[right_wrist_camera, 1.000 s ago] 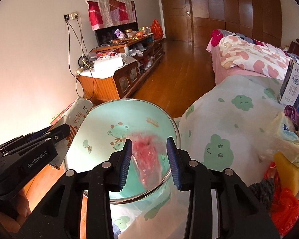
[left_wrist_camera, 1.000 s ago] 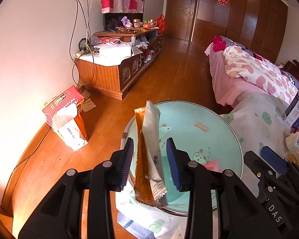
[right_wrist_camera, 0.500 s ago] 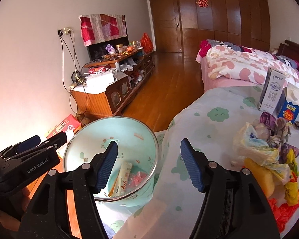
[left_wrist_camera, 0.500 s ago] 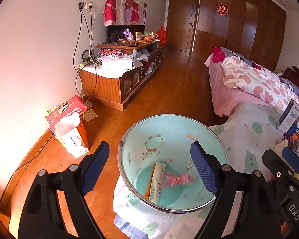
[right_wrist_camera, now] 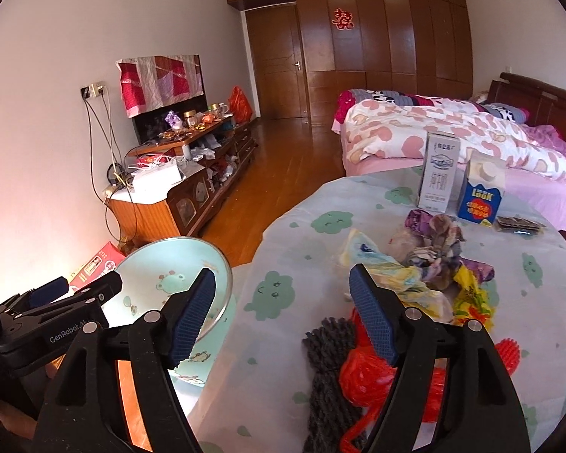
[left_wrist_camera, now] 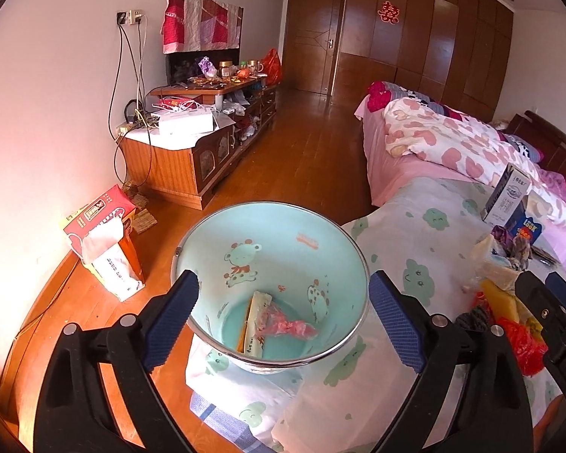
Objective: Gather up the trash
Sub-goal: 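Grasp the red plastic bag with the left tool while the right tool grasps the red mesh net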
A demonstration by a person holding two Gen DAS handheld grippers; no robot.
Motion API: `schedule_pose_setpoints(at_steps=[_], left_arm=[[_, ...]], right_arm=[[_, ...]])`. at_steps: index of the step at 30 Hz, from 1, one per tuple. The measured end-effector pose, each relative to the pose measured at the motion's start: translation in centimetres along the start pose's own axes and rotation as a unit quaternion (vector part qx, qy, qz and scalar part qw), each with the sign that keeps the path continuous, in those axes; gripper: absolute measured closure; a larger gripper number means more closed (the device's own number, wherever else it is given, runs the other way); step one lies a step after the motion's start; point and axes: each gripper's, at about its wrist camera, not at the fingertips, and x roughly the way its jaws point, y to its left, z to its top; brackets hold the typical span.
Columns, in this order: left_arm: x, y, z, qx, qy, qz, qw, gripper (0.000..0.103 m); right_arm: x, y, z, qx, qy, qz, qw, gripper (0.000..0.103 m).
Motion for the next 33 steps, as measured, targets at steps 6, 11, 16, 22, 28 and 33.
schedule_pose_setpoints(at_steps=[6, 11, 16, 22, 28, 33], left_arm=[[-1.5, -1.6, -0.4, 0.018, -0.007, -0.005, 0.9998, 0.012], [-2.2, -2.8, -0.6, 0.021, -0.003, -0.019, 0.9996, 0.012], [-2.8, -4.1, -0.9, 0.032, -0.005, -0.030, 0.9990, 0.011], [-3.6, -5.4, -1.0, 0.042, -0.009, -0.040, 0.9983, 0.009], [-4.0, -6.5, -1.4, 0.049, -0.007, -0.057, 0.9972, 0.009], [-3.7, -8.3, -2.6, 0.071, 0.002, -0.078, 0.9944, 0.009]], right_arm=[[-1.7, -2.4, -0.4, 0.018, -0.003, -0.019, 1.000, 0.030], [-2.8, -4.2, -0.8, 0.030, -0.007, -0.034, 0.999, 0.030], [-3.7, -5.9, -1.1, 0.044, -0.008, -0.048, 0.998, 0.029], [-5.0, -8.6, -1.4, 0.059, -0.014, -0.075, 0.995, 0.028], [-6.8, -12.7, -2.3, 0.088, -0.018, -0.117, 0.989, 0.028], [-7.2, -15.4, -3.7, 0.098, -0.007, -0.138, 0.986, 0.028]])
